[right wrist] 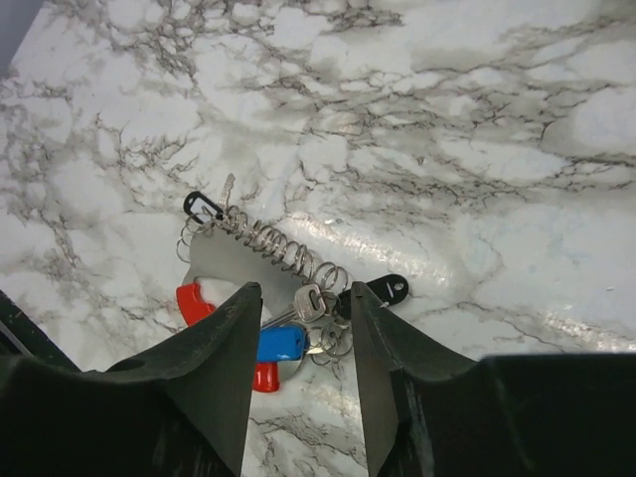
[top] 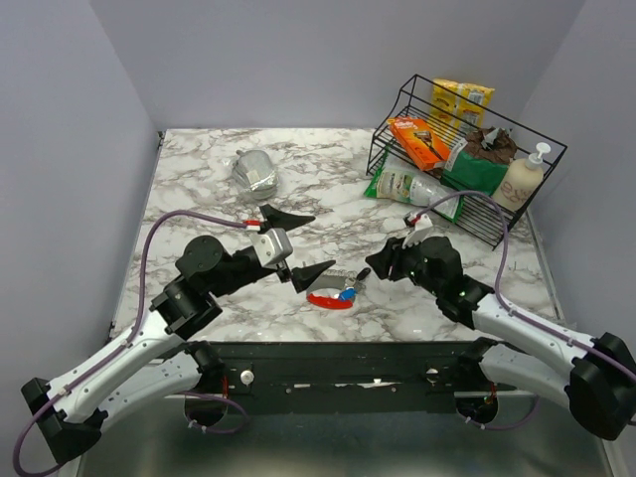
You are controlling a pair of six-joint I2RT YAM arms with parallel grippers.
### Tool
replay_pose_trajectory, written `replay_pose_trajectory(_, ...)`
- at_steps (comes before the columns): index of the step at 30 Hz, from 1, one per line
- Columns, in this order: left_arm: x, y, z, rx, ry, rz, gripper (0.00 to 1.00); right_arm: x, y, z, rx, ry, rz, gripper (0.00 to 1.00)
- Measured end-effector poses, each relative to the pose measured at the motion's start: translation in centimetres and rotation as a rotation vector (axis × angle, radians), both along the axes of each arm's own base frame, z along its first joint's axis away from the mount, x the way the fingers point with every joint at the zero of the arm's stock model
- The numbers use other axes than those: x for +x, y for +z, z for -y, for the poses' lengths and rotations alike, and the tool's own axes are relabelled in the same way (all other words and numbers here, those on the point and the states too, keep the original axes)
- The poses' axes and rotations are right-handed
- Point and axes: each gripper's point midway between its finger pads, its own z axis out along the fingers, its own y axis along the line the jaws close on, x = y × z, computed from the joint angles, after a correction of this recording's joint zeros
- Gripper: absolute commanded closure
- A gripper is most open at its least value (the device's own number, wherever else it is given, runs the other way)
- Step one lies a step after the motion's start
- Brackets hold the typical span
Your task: Put the keys on the keyring
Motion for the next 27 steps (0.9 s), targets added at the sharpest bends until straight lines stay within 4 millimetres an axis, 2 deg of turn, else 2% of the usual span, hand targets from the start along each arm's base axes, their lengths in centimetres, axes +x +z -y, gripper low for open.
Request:
replay_pose_trajectory(5, 0.5, -1.5, 0.6, 0.016, 0.0, -0.017, 0.01, 0.1, 2.3, 0.6, 0.011, -0.012, 0.069, 0.25)
replay_pose_trajectory(11, 0.8, -3.2, 1.1, 0.015, -0.004, -0.053, 0.01, 0.3, 3.4, 1.0, 0.002, -0.024, 0.102, 0.11)
replay_pose_trajectory(20, 1.4, -4.9, 2.1, 0.009, -0.01, -0.09, 0.01, 0.6, 3.7, 1.4, -0.027, -0.041, 0.108, 0.08)
replay_pose_trajectory(27, 3.2, -7.9, 3.0, 0.062, 0.037, -0.17, 0.01, 0.8, 4.0, 1.5, -0.028, -0.054, 0.113, 0.07)
